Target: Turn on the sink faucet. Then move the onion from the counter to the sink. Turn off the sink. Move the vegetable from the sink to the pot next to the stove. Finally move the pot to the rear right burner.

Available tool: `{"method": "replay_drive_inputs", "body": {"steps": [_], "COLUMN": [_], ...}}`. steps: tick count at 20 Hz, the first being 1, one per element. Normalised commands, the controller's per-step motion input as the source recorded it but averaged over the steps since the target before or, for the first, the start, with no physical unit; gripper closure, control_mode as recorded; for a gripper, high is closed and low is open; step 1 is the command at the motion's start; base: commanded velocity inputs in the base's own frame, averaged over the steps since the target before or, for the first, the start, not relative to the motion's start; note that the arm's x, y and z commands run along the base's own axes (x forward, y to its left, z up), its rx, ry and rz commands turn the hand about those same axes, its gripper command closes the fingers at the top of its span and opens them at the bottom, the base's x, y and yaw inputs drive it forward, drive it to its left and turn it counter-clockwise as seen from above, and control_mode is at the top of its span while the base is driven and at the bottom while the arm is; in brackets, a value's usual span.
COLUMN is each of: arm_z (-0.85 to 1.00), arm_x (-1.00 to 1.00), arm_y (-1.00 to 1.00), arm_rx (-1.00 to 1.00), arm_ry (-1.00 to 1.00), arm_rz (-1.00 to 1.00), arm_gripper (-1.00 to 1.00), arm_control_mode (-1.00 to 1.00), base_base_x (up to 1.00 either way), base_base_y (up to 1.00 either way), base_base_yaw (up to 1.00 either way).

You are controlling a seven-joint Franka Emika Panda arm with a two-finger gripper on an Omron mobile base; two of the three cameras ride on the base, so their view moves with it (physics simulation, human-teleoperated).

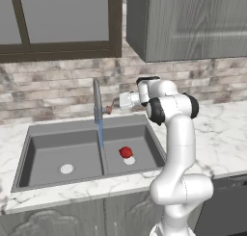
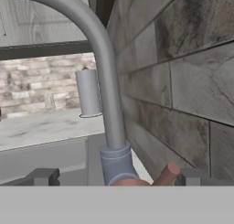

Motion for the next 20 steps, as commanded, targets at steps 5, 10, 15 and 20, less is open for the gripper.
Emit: {"method": "replay_drive_inputs", "body": {"steps": [5,10,15,20], "arm_z": [0.0,0.04,0.12,0.17], "arm_x": [0.0,0.0,-0.01,-0.15], "arm_y": [0.26,0.37,0.49,0.55], "arm_rx": [0.0,0.0,0.0,0.0], "arm_ry": [0.0,0.0,0.0,-0.02], "arm_rz": [0.03,0.03,0.05,0.07], "arm_gripper": [-1.0,-1.0,-1.0,-1.0], "arm_control_mode": [-1.0,-1.0,-1.0,-1.0], "base_base_x": [0.0,0.0,0.0,0.0], "base_base_y": [0.0,0.0,0.0,0.0], "base_base_yaw": [0.0,0.0,0.0,0.0]}}
